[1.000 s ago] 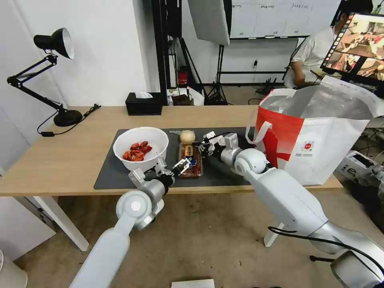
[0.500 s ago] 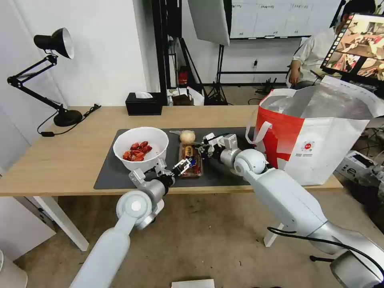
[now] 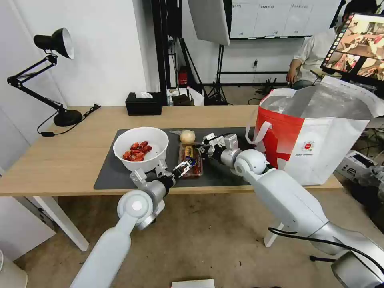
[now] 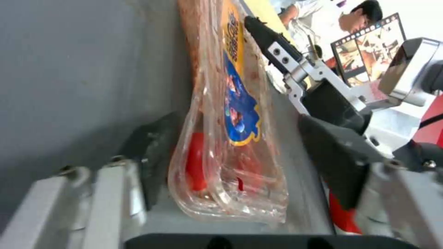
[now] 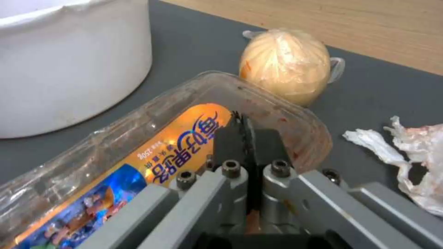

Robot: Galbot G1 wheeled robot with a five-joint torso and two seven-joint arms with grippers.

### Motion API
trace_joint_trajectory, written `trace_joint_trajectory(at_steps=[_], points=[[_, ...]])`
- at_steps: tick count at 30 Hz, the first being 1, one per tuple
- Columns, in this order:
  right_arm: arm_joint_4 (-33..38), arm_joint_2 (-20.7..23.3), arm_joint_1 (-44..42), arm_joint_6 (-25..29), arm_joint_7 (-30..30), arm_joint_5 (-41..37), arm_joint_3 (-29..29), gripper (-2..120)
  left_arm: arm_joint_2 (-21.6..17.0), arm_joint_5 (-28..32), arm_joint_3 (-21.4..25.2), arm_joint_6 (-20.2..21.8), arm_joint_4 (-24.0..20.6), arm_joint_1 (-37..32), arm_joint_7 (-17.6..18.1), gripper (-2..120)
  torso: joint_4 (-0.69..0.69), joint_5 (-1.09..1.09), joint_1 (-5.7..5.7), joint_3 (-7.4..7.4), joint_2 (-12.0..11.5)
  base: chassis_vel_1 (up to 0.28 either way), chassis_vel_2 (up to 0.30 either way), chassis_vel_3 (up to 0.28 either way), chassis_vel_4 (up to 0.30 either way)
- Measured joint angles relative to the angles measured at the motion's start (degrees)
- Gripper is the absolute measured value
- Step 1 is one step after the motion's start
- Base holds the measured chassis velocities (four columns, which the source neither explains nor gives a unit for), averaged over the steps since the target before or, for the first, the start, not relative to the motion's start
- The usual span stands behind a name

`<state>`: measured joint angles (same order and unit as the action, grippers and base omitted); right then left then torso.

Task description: Pick up the trash from the table and place it into the takeout bag.

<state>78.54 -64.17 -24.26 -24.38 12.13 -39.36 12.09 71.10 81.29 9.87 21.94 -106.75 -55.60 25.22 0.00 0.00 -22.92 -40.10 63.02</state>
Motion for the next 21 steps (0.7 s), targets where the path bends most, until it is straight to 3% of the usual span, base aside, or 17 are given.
trace_joint_trajectory(at_steps=[10, 16, 17, 21], points=[[0.6, 0.3, -0.2, 0.0, -0.1, -0.1, -0.1, 0, -0.1, 0.3, 0.4, 0.0, 0.1, 0.3, 0.1, 27, 0.00, 0.00, 0.00, 0.00, 0.0, 0.000, 0.000, 0.000, 0.000], [1.2, 0.7, -0.3, 0.0, -0.2, -0.3, -0.1, 0, -0.2, 0.5, 0.5, 0.0, 0.0, 0.1, 0.1, 9, 0.00, 0.00, 0.00, 0.00, 0.0, 0.000, 0.000, 0.000, 0.000], [1.3, 0.8, -0.4, 0.0, -0.2, -0.3, -0.2, 0, -0.1, 0.5, 0.5, 0.0, -0.1, -0.2, 0.1, 1, 0.00, 0.00, 0.00, 0.00, 0.0, 0.000, 0.000, 0.000, 0.000], [1.4, 0.8, -0.5, 0.0, -0.2, -0.3, -0.2, 0, 0.0, 0.4, 0.5, 0.0, -0.1, -0.4, 0.1, 0, 0.00, 0.00, 0.00, 0.00, 0.0, 0.000, 0.000, 0.000, 0.000]])
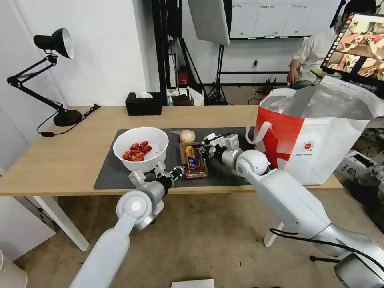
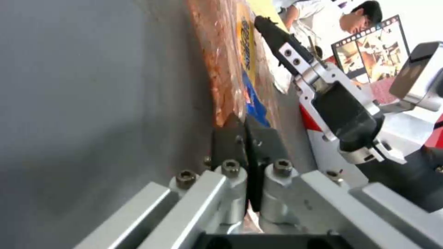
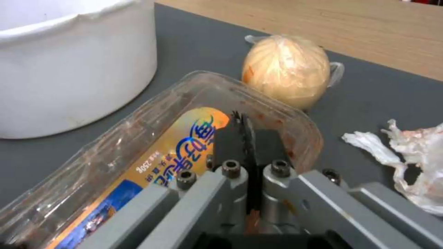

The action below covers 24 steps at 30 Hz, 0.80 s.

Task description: Pick up the trash from the table and place it into the takeout bag.

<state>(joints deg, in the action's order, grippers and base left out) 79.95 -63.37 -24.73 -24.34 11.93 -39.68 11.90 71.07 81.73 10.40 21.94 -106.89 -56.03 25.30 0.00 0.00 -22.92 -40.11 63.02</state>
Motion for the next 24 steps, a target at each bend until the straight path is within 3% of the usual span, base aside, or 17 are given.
trace_joint_trajectory(at_steps=[8, 13, 19, 20, 24], points=[[0.8, 0.3, -0.1, 0.1, -0.1, -0.6, -0.3, 0, 0.0, -0.1, -0.1, 0.0, -0.1, -0.1, 0.0, 0, 0.00, 0.00, 0.00, 0.00, 0.0, 0.000, 0.000, 0.000, 0.000], [6.7, 3.0, -2.6, 8.0, -1.3, -7.2, -4.0, 0, -0.5, 0.1, 0.7, -0.1, -2.4, -0.6, -0.4, 0, 0.01, 0.01, 0.00, 0.00, 0.0, 0.000, 0.000, 0.000, 0.000], [13.7, 7.3, -6.4, 10.4, -2.8, -10.7, -7.8, 17, -0.7, 0.1, 0.8, -1.1, -3.9, -0.6, -1.6, 0, 0.00, 0.01, 0.00, 0.00, 0.0, 0.000, 0.000, 0.000, 0.000], [16.9, 9.4, -8.8, 11.1, -3.5, -11.2, -9.5, 25, -0.8, 0.1, 0.8, -1.6, -4.4, -0.4, -2.0, 0, 0.00, 0.00, 0.01, 0.00, 0.0, 0.000, 0.000, 0.000, 0.000], [22.4, 12.4, -14.4, 11.8, -5.1, -12.2, -13.4, 37, -1.5, 0.4, 0.4, -2.6, -4.8, 0.6, -2.3, 0, 0.00, 0.01, 0.01, 0.00, 0.0, 0.000, 0.000, 0.000, 0.000]])
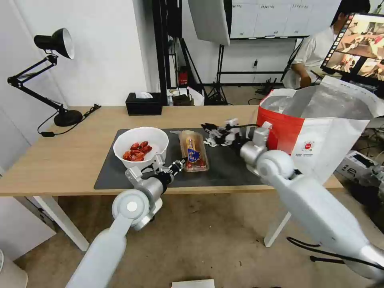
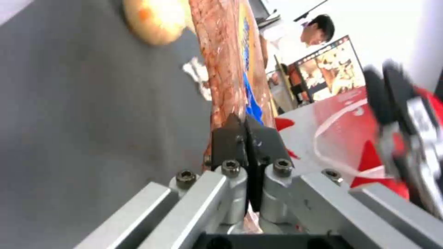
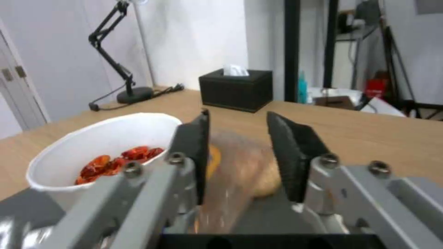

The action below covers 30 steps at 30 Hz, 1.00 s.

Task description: Pick up the trash from the table and place it into the takeout bag.

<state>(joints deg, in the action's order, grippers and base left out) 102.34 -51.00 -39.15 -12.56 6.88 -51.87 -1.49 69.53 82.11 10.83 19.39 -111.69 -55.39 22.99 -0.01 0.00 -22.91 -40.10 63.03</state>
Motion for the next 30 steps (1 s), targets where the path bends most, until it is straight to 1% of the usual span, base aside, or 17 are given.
trace_joint_trajectory(at_steps=[3, 4, 7, 8, 11, 12, 14, 15, 16, 18, 19, 21, 23, 25, 26, 29, 30], points=[[5.4, 2.1, -7.8, 0.7, -1.3, -0.2, -5.0, 52, -0.7, 0.4, 0.3, -0.4, -0.8, 1.2, -0.3, 0, -0.01, 0.01, 0.00, 0.00, 0.0, 0.000, 0.000, 0.000, 0.000], [5.4, 2.1, -7.8, 0.7, -1.3, -0.2, -5.0, 52, -0.7, 0.4, 0.3, -0.4, -0.8, 1.2, -0.3, 0, -0.01, 0.01, 0.00, 0.00, 0.0, 0.000, 0.000, 0.000, 0.000], [10.0, 3.2, -14.8, 1.5, -2.1, 0.8, -9.8, 65, -1.3, 0.8, 1.1, -0.7, -1.5, 2.2, -0.4, 0, 0.01, 0.00, 0.00, 0.00, 0.0, 0.000, 0.000, 0.000, 0.000], [10.0, 3.2, -14.8, 1.5, -2.1, 0.8, -9.8, 65, -1.3, 0.8, 1.1, -0.7, -1.5, 2.2, -0.4, 0, 0.01, 0.00, 0.00, 0.00, 0.0, 0.000, 0.000, 0.000, 0.000], [14.6, 4.1, -24.4, 1.9, -1.9, 4.5, -15.8, 80, -2.0, 1.1, 1.4, -1.4, -1.8, 3.7, -0.7, 0, 0.00, 0.00, 0.00, 0.00, 0.0, 0.000, 0.000, 0.000, 0.000], [14.6, 4.1, -24.4, 1.9, -1.9, 4.5, -15.8, 80, -2.0, 1.1, 1.4, -1.4, -1.8, 3.7, -0.7, 0, 0.00, 0.00, 0.00, 0.00, 0.0, 0.000, 0.000, 0.000, 0.000], [17.4, 4.2, -30.3, 2.3, -1.3, 7.2, -19.8, 91, -2.2, 1.1, 1.6, -2.3, -1.9, 6.0, -1.9, 0, 0.00, 0.01, 0.01, 0.00, 0.0, 0.000, 0.000, 0.000, 0.000], [17.4, 4.2, -30.3, 2.3, -1.3, 7.2, -19.8, 91, -2.2, 1.1, 1.6, -2.3, -1.9, 6.0, -1.9, 0, 0.00, 0.01, 0.01, 0.00, 0.0, 0.000, 0.000, 0.000, 0.000], [19.2, 4.1, -33.5, 3.0, -1.2, 8.8, -22.3, 96, -1.8, 1.1, 1.6, -2.8, -1.6, 7.5, -2.3, 0, 0.01, -0.02, 0.01, 0.00, 0.0, 0.000, 0.000, 0.000, 0.000], [21.0, 2.8, -38.8, 4.7, -0.8, 11.7, -25.5, 100, -1.1, 0.5, 0.8, -3.2, -0.8, 10.9, -2.9, 0, 0.01, -0.01, 0.00, 0.00, 0.0, 0.000, 0.000, 0.000, 0.000], [21.0, 2.8, -38.8, 4.7, -0.8, 11.7, -25.5, 100, -1.1, 0.5, 0.8, -3.2, -0.8, 10.9, -2.9, 0, 0.01, -0.01, 0.00, 0.00, 0.0, 0.000, 0.000, 0.000, 0.000], [21.9, 0.4, -45.0, 7.2, 0.2, 15.8, -27.9, 100, -0.5, -0.2, -0.4, -3.5, 0.3, 14.5, -3.7, 0, 0.00, 0.01, -0.01, 0.00, 0.0, 0.000, 0.000, 0.000, 0.000], [22.1, -0.4, -46.6, 7.8, 0.6, 16.9, -28.5, 100, -0.5, -0.3, -0.8, -3.6, 0.6, 15.4, -3.8, 0, 0.00, 0.01, -0.01, 0.00, 0.0, 0.000, 0.000, 0.000, 0.000], [22.7, -3.3, -52.5, 10.8, 2.0, 21.1, -30.3, 100, -0.7, -0.7, -2.9, -4.1, 1.9, 19.0, -4.6, 0, -0.01, 0.00, 0.00, 0.00, 0.0, 0.000, 0.000, 0.000, 0.000], [22.7, -3.3, -52.5, 10.8, 2.0, 21.1, -30.3, 100, -0.7, -0.7, -2.9, -4.1, 1.9, 19.0, -4.6, 0, -0.01, 0.00, 0.00, 0.00, 0.0, 0.000, 0.000, 0.000, 0.000], [23.6, -6.6, -58.4, 14.0, 3.2, 25.1, -32.6, 100, -0.8, -1.1, -6.7, -4.9, 4.2, 24.0, -4.8, 0, 0.00, 0.01, 0.00, 0.00, 0.0, 0.000, 0.000, 0.000, 0.000], [23.6, -6.6, -58.4, 14.0, 3.2, 25.1, -32.6, 100, -0.8, -1.1, -6.7, -4.9, 4.2, 24.0, -4.8, 0, 0.00, 0.01, 0.00, 0.00, 0.0, 0.000, 0.000, 0.000, 0.000]])
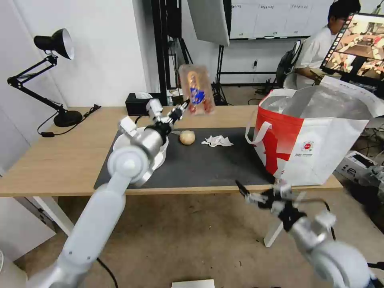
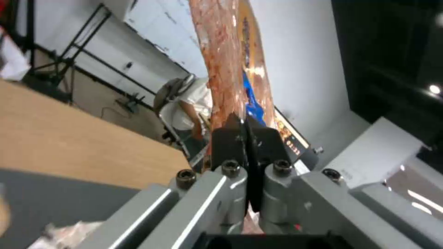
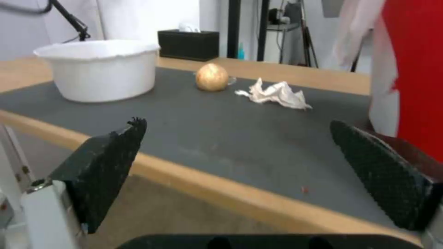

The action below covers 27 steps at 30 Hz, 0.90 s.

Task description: Pick up the trash from the table and place it into the takeout bag.

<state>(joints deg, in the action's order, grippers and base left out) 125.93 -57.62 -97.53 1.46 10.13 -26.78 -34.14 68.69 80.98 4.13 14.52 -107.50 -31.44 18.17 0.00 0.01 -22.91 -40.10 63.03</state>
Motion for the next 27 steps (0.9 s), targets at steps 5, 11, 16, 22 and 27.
trace_joint_trajectory(at_steps=[5, 11, 16, 22, 27], points=[[0.7, -3.2, -4.5, 2.7, 0.5, 2.6, -2.0, 100, 2.8, -2.3, -6.3, -0.2, 4.2, 6.3, -0.2, 0, 0.00, -0.01, 0.00, 0.00, 0.0, 0.000, 0.000, 0.000, 0.000], [-0.3, -5.5, -6.8, 4.8, 1.1, 4.7, -2.5, 100, 9.9, -6.9, -12.4, -0.3, 12.6, 14.6, -0.7, 0, -0.02, 0.01, -0.01, 0.00, 0.0, 0.000, 0.000, 0.000, 0.000], [0.0, -6.6, -6.7, 4.8, 1.1, 6.0, -1.7, 100, 16.7, -10.0, -18.0, -0.8, 19.3, 19.9, -1.0, 0, 0.00, 0.01, -0.01, -0.01, 0.0, 0.000, 0.000, 0.000, 0.000], [-0.2, -6.8, -6.8, 4.8, 1.1, 6.4, -1.5, 100, 20.0, -21.1, -23.6, -1.1, 25.2, 23.6, -3.2, 0, -0.01, 0.01, -0.01, -0.01, 0.0, 0.000, 0.000, 0.000, 0.000], [-0.2, -6.9, -7.1, 4.8, 1.0, 6.4, -1.5, 100, 20.2, -31.7, -27.5, -1.9, 28.8, 25.7, -6.1, 0, 0.01, 0.00, -0.01, -0.01, 0.0, 0.000, 0.000, 0.000, 0.000]])
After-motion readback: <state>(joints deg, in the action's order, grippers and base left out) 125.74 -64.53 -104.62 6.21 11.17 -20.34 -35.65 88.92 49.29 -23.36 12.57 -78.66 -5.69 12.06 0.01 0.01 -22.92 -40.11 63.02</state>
